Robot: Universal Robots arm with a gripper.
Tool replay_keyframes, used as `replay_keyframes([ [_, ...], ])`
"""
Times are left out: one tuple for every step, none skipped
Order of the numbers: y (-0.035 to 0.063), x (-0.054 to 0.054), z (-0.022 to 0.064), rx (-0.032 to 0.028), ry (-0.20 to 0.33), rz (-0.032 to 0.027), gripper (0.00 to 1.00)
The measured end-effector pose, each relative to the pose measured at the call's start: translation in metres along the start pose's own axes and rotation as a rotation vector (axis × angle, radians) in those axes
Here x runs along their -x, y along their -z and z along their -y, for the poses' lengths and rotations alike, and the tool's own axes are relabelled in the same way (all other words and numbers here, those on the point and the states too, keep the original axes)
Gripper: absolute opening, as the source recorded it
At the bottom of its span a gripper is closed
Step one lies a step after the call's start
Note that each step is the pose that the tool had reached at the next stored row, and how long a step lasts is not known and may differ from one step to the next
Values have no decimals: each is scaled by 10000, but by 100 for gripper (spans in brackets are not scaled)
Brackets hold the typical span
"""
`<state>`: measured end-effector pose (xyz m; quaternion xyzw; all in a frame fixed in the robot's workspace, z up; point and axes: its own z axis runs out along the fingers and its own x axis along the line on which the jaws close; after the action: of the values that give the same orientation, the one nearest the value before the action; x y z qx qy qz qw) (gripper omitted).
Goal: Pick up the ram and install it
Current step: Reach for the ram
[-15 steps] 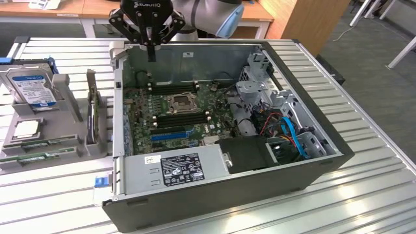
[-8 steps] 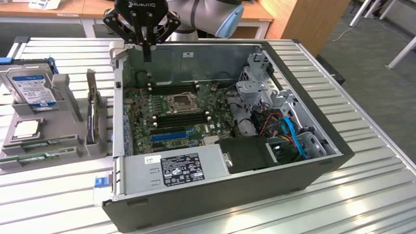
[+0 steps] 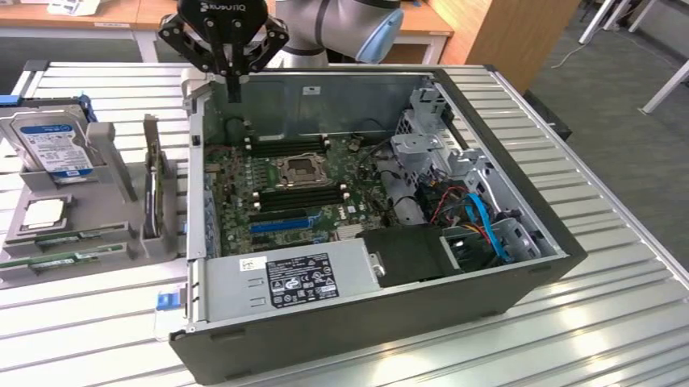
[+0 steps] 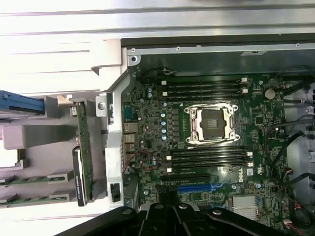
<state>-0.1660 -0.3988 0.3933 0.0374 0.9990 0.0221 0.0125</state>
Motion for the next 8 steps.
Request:
replay_keyframes([
  [1,-14,1,-1,0,-1,10],
  [1,-29,2,-1,0,0,10],
  [1,-44,3,0,0,-1,10],
  [1,-58,4,0,0,1,10],
  [2,-71,5,0,0,0,10],
  [2,-84,6,0,-1,0,10],
  [3,-97,7,0,-1,0,10],
  [3,-109,8,0,-1,0,10],
])
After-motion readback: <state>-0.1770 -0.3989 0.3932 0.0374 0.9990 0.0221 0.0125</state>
